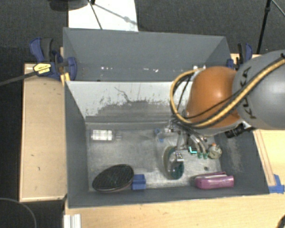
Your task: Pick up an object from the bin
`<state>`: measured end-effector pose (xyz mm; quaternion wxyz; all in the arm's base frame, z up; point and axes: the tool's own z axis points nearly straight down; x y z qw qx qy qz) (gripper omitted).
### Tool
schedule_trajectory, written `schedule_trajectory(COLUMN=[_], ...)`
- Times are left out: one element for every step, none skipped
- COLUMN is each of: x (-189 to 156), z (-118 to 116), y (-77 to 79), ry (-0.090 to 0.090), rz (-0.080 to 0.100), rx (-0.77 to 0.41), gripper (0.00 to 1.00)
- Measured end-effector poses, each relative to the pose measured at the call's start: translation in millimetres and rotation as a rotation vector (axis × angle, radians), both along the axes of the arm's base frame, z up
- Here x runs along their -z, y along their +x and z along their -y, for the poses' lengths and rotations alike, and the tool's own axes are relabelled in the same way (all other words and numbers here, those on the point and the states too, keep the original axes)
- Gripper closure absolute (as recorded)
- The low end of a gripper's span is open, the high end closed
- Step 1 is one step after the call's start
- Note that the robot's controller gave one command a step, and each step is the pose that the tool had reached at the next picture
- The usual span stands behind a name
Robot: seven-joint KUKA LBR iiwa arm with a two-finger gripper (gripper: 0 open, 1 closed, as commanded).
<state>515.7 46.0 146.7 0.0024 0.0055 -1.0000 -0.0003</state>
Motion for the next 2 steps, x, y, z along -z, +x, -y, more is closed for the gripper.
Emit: schedule_trajectory(x=[52, 57], z=[34, 56], y=[5.5, 19.0], ry=[0.004, -0.003], rz=[0.031, 0.048], rx=[-0.118, -0.475], gripper=[0.00, 0.00])
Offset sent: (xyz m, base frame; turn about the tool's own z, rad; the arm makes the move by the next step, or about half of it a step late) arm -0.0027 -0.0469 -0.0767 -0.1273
